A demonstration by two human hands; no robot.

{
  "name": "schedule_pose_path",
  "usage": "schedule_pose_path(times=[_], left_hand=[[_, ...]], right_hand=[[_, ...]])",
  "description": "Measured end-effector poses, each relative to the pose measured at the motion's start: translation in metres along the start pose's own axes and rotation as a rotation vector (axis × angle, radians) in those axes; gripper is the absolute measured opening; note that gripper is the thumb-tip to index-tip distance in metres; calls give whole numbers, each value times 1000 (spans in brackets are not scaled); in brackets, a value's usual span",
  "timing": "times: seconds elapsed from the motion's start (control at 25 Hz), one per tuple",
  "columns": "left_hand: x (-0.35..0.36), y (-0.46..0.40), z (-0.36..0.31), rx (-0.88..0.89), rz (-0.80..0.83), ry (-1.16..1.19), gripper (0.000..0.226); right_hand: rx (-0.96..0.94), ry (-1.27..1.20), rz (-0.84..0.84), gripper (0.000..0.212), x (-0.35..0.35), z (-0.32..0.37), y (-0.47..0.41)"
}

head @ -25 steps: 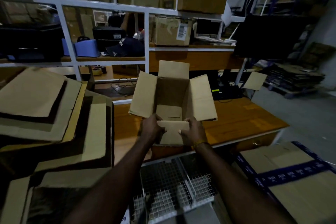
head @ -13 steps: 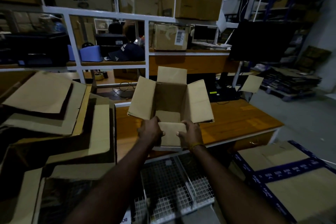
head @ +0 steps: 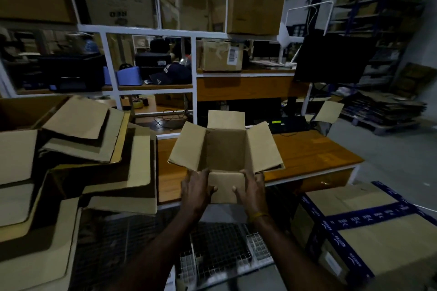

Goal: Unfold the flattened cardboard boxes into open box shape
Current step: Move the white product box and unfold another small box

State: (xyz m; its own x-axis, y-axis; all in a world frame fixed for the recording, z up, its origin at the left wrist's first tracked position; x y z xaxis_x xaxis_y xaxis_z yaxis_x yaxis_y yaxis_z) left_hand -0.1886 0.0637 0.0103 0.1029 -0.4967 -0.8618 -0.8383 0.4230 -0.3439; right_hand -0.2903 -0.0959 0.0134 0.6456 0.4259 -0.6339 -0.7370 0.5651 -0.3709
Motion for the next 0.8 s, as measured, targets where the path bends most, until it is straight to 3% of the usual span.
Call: schedule_pose_path(times=[0.24, 0.4, 0.8], left_hand=[[-55, 29, 9, 15, -86, 2, 54], [-120, 35, 8, 18, -191, 172, 54], [-291, 38, 26, 132, -442, 257, 53]], right_hand=[[-37, -57, -78, 57, -16, 44, 31], [-120, -98, -156, 55, -34, 100, 31], [-303, -207, -328, 54, -81, 257, 36]])
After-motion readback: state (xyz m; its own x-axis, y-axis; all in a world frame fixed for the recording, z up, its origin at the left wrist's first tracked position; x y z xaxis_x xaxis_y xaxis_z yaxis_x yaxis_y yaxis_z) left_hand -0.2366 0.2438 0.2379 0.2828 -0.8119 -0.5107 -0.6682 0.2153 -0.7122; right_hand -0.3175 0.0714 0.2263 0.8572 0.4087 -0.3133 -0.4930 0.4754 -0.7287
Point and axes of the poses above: each hand's wrist, its own y-axis away from the middle knuckle, its own x-axis out of the palm, z = x × y, the point moved 10 cm from there along -y, towards the middle knuckle, and after that the axes turned 2 degrees about -y, right-handed, at the moved point
